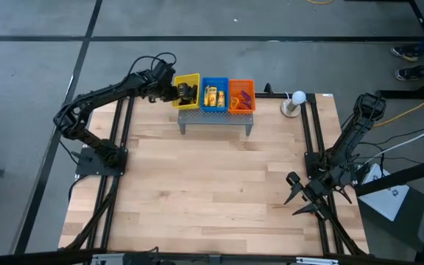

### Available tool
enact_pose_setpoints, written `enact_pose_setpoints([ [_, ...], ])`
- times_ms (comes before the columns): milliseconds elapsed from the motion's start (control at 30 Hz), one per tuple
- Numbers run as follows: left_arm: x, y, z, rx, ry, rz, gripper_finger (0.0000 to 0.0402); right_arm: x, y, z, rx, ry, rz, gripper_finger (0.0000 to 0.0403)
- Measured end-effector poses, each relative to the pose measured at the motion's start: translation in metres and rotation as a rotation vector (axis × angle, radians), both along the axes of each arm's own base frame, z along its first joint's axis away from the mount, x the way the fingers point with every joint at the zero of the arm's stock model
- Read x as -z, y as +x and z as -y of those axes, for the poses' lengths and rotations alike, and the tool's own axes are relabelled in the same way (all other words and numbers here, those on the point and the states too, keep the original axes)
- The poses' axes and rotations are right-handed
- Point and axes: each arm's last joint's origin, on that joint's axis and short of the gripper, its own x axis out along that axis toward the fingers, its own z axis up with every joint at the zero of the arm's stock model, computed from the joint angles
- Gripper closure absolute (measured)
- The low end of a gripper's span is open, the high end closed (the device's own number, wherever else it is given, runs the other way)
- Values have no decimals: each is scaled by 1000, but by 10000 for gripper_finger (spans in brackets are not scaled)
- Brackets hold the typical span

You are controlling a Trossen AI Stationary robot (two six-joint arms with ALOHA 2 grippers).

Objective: Pick & Place Office Desk Supplies
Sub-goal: Put the yellow basket onto the shelf

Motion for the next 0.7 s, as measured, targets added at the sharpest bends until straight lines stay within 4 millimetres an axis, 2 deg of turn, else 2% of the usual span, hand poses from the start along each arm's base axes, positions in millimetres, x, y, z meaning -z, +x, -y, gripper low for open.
enact_pose_setpoints([
  [267, -4, 4, -3, 2, 36, 54, 366, 0, 0, 0, 0, -1, 1, 206],
  [700, -5, 6, -2, 6, 39, 74, 264, 0, 0, 0, 0, 0, 0, 206],
])
